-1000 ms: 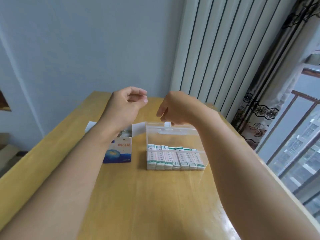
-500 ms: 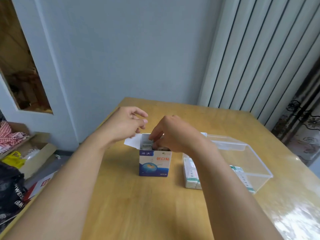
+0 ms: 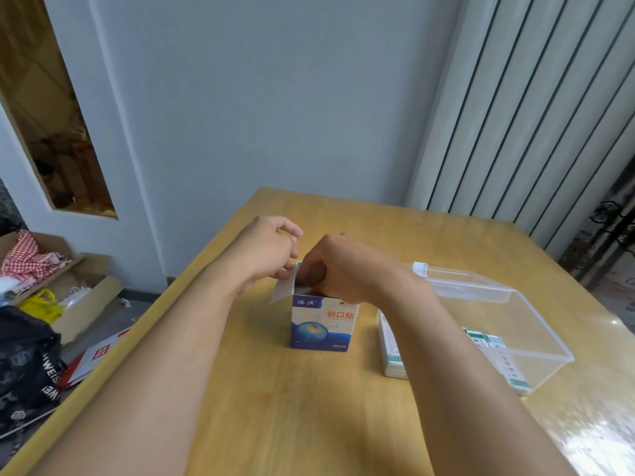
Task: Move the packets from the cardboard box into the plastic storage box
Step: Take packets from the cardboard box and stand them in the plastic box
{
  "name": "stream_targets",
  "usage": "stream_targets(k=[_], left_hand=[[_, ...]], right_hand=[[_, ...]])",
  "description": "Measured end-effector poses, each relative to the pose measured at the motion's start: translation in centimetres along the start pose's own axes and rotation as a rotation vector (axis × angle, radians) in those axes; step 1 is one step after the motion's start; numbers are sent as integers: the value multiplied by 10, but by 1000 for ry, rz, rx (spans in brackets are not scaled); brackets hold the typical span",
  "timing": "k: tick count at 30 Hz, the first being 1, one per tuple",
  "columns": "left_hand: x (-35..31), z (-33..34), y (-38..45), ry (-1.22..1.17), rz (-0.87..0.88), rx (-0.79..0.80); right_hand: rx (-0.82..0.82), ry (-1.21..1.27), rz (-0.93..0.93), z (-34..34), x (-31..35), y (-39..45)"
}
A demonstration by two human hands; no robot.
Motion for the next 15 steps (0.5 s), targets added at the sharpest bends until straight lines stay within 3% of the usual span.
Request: stream_targets(k=[7,15], left_hand=[[-6,0,-1,75,23,6],[-21,23,-17,108,63,250]], right_hand=[[-136,72,44,-16,-12,-9],[-342,297,75,-45,-47,-29]])
Point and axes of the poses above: each hand's wrist, its own y-axis towards the middle knuckle, its own z-axis out of the palm, x = y × z, the point moved 9 cm from there along y, towards the middle knuckle, and after that the axes turned 9 degrees about -y, right-handed, at the moved point
